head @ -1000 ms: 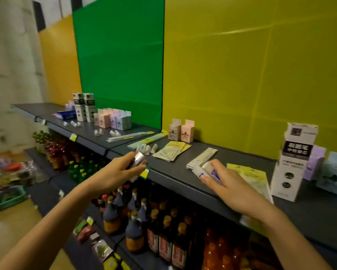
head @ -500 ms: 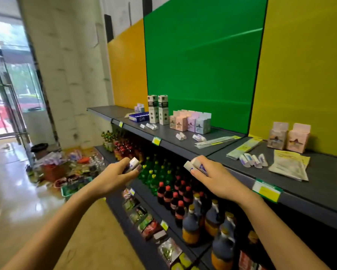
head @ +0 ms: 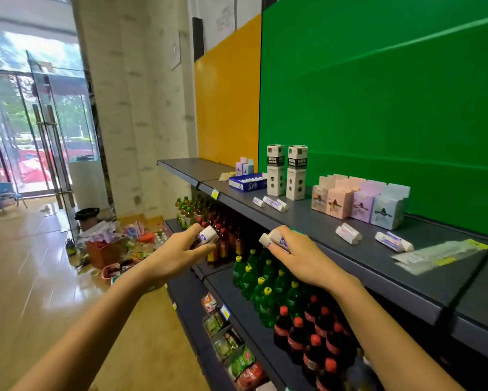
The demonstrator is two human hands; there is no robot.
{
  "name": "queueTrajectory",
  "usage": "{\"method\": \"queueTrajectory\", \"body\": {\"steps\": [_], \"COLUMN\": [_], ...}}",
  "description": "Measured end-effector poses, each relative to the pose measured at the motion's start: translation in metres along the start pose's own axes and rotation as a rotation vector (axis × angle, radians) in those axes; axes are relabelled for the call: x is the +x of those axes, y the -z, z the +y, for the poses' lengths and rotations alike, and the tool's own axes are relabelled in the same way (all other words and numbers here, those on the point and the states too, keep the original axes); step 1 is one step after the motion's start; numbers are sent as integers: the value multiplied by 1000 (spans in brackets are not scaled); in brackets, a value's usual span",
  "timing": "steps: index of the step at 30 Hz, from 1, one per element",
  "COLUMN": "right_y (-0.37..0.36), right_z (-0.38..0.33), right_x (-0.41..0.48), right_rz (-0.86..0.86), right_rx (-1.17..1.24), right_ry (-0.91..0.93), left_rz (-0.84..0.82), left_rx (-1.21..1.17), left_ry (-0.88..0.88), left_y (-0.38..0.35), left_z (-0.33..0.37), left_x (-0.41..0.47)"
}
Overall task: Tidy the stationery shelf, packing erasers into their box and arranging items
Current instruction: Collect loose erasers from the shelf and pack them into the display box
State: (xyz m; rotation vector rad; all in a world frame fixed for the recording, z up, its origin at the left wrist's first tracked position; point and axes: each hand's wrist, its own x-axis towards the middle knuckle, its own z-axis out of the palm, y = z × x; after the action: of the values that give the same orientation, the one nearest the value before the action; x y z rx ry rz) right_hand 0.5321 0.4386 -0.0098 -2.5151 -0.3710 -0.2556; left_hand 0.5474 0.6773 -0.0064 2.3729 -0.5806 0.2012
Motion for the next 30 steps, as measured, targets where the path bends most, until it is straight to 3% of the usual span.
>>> {"method": "queueTrajectory", "body": {"steps": [15, 30], "right_y": [-53, -71], "right_z": [7, 18], "right_x": [241, 431], "right_rz": [41, 178], "right_rx": [-118, -299], "right_ry": [-58, -313], "left_rz": [-85, -291], "left_rx": [-15, -78], "left_ry": [-131, -369], "left_y": [51, 96], "left_z": [-148, -265], "left_x": [207, 418]}}
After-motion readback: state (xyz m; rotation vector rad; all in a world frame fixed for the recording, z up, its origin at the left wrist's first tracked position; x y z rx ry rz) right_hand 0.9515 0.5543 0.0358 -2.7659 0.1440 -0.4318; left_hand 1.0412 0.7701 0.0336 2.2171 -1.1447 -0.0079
